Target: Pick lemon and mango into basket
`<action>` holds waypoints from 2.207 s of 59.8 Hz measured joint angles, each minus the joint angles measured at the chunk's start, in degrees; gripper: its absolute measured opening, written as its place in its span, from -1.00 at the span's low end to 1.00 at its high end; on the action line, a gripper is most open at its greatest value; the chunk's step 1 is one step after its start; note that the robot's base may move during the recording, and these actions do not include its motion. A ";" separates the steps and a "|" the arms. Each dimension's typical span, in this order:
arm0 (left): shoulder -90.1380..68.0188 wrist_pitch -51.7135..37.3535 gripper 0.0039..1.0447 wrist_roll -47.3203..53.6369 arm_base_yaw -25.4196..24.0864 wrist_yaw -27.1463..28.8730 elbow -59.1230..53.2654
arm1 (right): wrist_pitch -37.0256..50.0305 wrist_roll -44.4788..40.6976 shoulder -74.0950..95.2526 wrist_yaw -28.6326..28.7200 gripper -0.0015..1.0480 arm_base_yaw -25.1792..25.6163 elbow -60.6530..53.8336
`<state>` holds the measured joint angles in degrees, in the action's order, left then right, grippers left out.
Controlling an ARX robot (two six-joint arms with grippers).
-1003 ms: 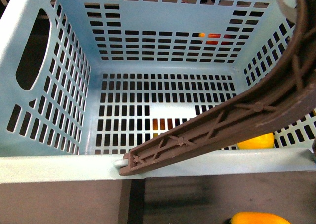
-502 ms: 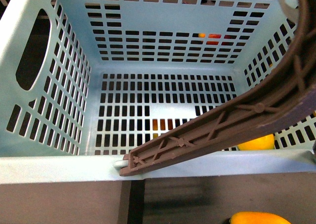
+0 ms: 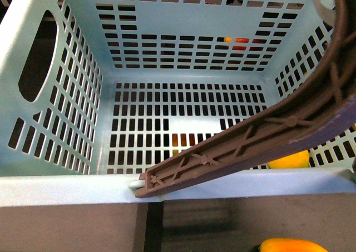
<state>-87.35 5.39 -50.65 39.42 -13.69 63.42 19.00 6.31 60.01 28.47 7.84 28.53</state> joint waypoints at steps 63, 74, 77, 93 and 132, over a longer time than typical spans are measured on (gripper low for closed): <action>-0.11 0.13 -0.91 -0.13 0.02 -0.07 0.00 | 23.19 -5.62 -4.33 -33.48 -0.49 -13.14 -15.80; -0.11 0.13 -0.91 -0.13 0.02 -0.02 0.00 | 21.57 -6.10 -10.21 -28.87 -0.97 -9.20 -19.87; -0.11 0.13 -0.91 -0.13 0.00 -0.02 0.00 | 21.03 -6.12 -11.43 -28.89 -0.97 -8.44 -20.55; -0.11 0.13 -0.91 -0.07 0.00 0.13 0.00 | 15.61 -6.12 -20.79 -28.59 -0.97 -8.02 -24.52; -0.11 0.13 -0.91 -0.11 0.00 0.11 0.00 | 1.53 -6.12 -39.47 -28.46 -0.97 -8.02 -27.54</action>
<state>-87.46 5.52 -50.76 39.42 -13.58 63.42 20.53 0.19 20.53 0.01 -0.19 0.99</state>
